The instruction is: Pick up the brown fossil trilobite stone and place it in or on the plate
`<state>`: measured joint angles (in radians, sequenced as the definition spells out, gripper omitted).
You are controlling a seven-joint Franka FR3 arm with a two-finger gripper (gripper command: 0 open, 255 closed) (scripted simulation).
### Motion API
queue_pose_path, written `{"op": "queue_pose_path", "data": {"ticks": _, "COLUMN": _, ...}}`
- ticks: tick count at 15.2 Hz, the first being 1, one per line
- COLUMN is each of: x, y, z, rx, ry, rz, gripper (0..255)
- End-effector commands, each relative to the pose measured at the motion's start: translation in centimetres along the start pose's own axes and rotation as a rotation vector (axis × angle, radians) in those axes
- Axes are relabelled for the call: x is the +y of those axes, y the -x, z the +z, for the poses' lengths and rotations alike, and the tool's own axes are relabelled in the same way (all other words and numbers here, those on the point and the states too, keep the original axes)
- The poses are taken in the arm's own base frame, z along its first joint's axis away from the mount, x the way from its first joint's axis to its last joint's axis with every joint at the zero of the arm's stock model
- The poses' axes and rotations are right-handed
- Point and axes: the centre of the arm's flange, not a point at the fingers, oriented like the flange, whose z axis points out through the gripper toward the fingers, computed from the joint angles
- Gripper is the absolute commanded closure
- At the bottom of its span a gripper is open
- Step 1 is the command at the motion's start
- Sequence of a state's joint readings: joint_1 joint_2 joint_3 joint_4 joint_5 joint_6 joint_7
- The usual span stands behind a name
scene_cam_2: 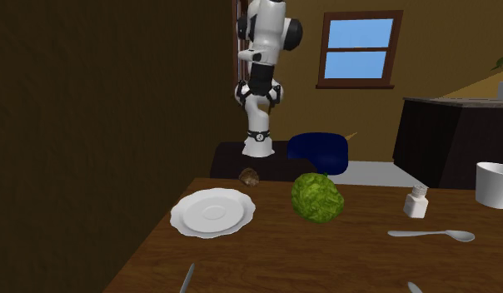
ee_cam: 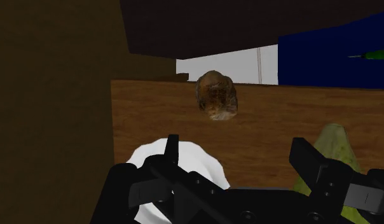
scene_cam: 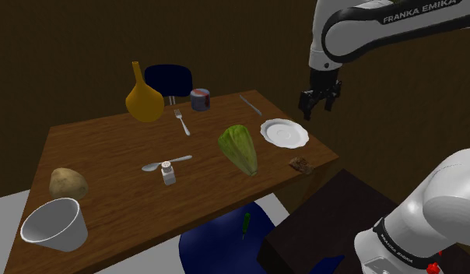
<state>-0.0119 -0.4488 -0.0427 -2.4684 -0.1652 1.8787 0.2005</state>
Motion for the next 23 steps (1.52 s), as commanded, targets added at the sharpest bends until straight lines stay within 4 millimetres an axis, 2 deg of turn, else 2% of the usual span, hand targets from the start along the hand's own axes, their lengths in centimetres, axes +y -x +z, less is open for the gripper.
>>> {"op": "queue_pose_path", "data": {"ticks": 1, "x": -0.4, "y": -1.4, "z": 2.5, "rx": -0.022, "ry": 0.016, "rz": 0.016, "gripper": 0}}
{"op": "queue_pose_path", "data": {"ticks": 13, "x": -1.8, "y": -9.2, "z": 17.5, "rx": -0.156, "ry": 0.108, "rz": 0.115, "gripper": 0}}
{"op": "queue_pose_path", "data": {"ticks": 21, "x": -1.4, "y": -8.7, "z": 21.7, "rx": -0.159, "ry": 0.109, "rz": 0.116, "gripper": 0}}
{"op": "queue_pose_path", "data": {"ticks": 23, "x": -1.4, "y": -8.7, "z": 21.7, "rx": -0.159, "ry": 0.109, "rz": 0.116, "gripper": 0}}
